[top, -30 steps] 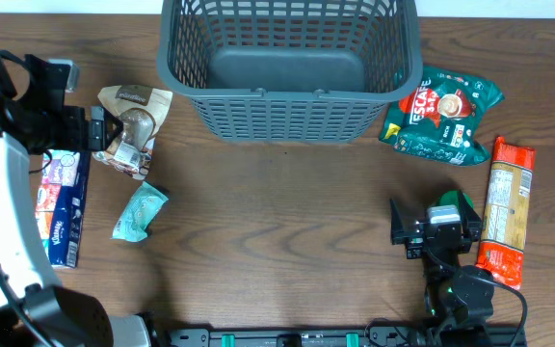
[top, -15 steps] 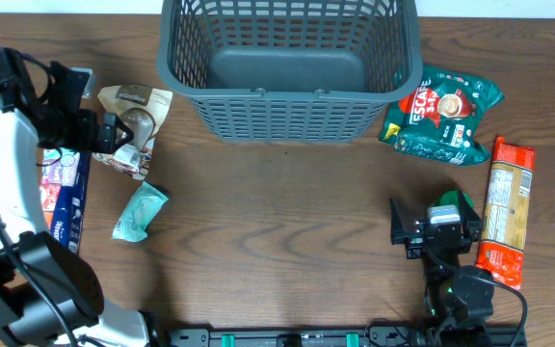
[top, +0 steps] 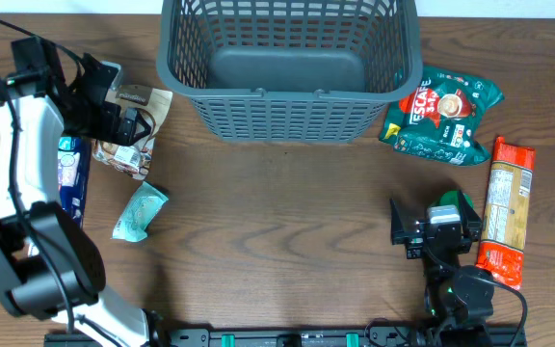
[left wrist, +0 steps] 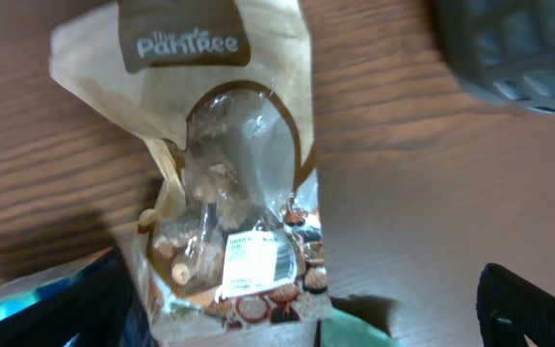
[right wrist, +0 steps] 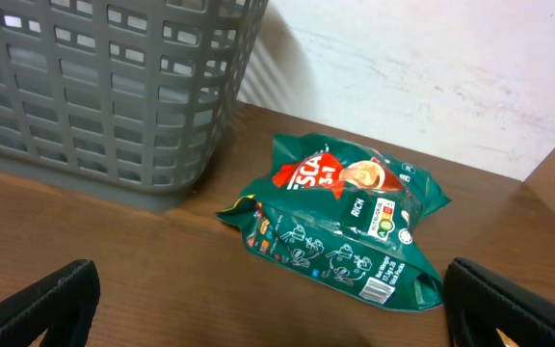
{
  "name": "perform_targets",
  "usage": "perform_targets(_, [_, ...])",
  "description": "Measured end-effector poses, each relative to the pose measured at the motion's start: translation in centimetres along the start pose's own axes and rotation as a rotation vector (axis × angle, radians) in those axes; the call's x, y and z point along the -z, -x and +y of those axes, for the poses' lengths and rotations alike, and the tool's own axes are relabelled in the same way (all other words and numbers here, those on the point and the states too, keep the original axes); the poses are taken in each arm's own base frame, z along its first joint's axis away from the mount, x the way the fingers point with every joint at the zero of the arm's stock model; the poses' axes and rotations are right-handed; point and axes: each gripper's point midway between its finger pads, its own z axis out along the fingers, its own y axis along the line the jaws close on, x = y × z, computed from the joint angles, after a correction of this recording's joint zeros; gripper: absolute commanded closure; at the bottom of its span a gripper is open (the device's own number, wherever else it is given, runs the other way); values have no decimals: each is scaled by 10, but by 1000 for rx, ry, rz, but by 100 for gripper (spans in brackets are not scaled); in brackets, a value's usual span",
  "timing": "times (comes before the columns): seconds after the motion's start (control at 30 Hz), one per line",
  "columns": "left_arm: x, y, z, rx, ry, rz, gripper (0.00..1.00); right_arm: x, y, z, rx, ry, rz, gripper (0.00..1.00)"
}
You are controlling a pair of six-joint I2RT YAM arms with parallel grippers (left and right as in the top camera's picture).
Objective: Pack container
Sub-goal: 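Reach the left gripper to the brown PanTree snack bag and grasp it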
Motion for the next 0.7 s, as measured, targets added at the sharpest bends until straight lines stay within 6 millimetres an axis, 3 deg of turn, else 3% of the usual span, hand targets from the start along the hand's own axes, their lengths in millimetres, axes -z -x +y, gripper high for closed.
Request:
perform_targets(0.17, [-18, 4, 11, 42, 14, -8, 1, 0, 0, 0, 0, 0, 0, 1])
perform_targets(0.37, [-25, 13, 20, 71, 36, -41, 1, 0, 0, 0, 0, 0, 0, 1])
perform_targets(0.7, [-64, -5, 27, 118, 15, 39, 1, 0, 0, 0, 0, 0, 0, 1])
